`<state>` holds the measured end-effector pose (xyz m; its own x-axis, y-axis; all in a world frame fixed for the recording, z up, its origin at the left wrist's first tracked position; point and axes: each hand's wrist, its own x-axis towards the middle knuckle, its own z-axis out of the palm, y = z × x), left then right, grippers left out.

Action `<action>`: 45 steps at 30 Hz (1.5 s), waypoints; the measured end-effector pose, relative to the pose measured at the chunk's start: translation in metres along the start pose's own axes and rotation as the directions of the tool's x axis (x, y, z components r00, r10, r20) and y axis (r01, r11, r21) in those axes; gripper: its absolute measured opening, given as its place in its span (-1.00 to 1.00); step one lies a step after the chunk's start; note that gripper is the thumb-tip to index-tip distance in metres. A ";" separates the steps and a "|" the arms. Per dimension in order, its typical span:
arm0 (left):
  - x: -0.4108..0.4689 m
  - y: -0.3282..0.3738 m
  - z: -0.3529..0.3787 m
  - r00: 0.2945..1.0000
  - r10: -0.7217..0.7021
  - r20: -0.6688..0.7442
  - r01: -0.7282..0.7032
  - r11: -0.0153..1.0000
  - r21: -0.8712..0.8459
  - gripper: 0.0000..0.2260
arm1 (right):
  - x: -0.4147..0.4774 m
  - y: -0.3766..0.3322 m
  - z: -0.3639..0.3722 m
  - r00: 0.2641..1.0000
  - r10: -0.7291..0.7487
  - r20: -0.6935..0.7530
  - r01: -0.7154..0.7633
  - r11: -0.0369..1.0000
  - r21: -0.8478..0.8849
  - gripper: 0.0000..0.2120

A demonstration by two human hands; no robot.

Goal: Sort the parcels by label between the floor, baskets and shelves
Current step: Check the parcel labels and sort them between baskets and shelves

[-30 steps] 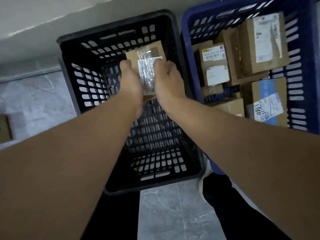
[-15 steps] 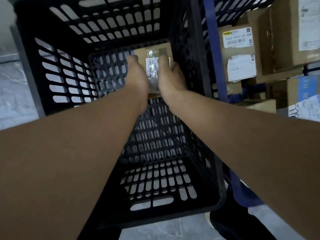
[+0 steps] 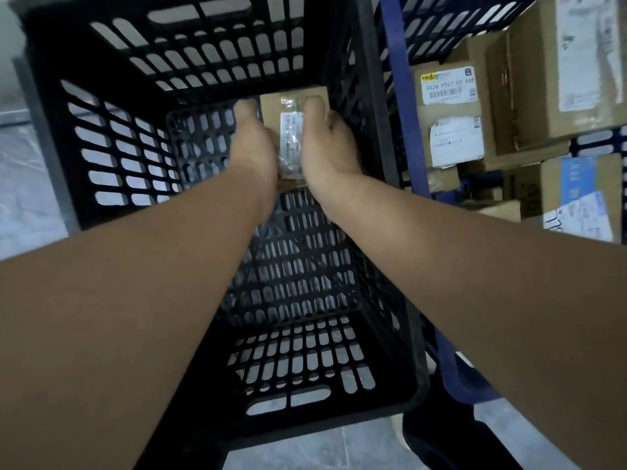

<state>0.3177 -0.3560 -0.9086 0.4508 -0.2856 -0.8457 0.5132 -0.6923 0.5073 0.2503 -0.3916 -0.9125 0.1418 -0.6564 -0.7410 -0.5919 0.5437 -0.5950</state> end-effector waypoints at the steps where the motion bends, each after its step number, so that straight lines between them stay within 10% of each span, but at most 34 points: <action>1: -0.010 0.006 0.001 1.000 0.011 0.017 -0.011 1.000 0.011 -0.59 | -0.009 -0.006 -0.001 1.000 0.004 -0.015 -0.004 1.000 0.030 -0.11; 5: -0.051 0.030 0.002 0.997 0.048 0.054 -0.050 0.998 0.028 -0.63 | -0.036 -0.027 -0.009 0.999 0.032 0.022 -0.035 0.985 0.169 -0.11; 10: -0.100 0.063 -0.007 0.994 0.017 0.105 -0.003 0.992 -0.129 -0.55 | -0.074 -0.059 -0.040 0.996 0.014 0.085 -0.027 0.988 0.151 -0.77; 45: -0.667 0.229 -0.235 0.858 0.509 0.061 -0.488 0.848 -0.207 -0.42 | -0.657 -0.323 -0.167 0.902 -0.433 -0.014 0.417 0.861 0.292 -0.68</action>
<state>0.3062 -0.1683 -0.1893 0.6035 -0.6385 -0.4776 0.3664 -0.3099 0.8773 0.2161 -0.2233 -0.1813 0.3730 -0.8341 -0.4063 -0.2188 0.3465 -0.9122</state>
